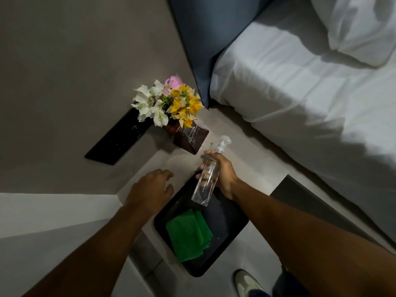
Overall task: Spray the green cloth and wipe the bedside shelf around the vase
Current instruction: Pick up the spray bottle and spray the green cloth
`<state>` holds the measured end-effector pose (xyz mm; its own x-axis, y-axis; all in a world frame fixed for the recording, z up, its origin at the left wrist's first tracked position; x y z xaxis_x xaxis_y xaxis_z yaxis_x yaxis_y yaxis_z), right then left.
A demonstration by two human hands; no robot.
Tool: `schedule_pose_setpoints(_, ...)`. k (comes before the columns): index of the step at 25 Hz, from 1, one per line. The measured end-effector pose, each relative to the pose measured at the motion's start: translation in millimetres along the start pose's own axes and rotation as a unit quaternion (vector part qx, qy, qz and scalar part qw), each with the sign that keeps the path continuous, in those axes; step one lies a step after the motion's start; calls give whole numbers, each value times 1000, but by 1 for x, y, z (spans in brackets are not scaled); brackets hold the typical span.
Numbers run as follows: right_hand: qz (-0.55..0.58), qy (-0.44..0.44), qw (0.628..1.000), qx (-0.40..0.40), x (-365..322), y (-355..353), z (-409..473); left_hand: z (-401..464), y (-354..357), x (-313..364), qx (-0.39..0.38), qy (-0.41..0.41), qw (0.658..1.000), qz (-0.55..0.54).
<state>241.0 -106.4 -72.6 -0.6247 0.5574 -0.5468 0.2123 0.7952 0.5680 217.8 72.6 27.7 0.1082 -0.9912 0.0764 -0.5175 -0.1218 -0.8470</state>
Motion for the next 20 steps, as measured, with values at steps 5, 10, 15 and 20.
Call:
schedule_pose_setpoints(5,-23,11,999,-25,-4,8,14,-34,80,12,-139,-4,987,75)
schedule_pose_setpoints(10,-78,40,995,-39,-7,21,19,-64,130,14,-129,-40,990,33)
schedule_pose_setpoints(15,-92,67,992,-49,-14,32,18,-97,161,30,-110,-52,992,19)
schedule_pose_setpoints(20,-48,52,996,-53,-13,32,21,-114,181,39,-79,-72,993,-57)
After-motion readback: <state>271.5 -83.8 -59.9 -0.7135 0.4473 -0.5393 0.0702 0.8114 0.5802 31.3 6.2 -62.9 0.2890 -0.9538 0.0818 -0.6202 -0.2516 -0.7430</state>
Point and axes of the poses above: each hand's wrist, its own z-axis towards the middle knuckle, its own y-axis out of the palm, x = y × z, the point moved 4 cm from there along z, towards the middle knuckle, and after that the axes turned 5 degrees about -y, right-handed, at the moved point
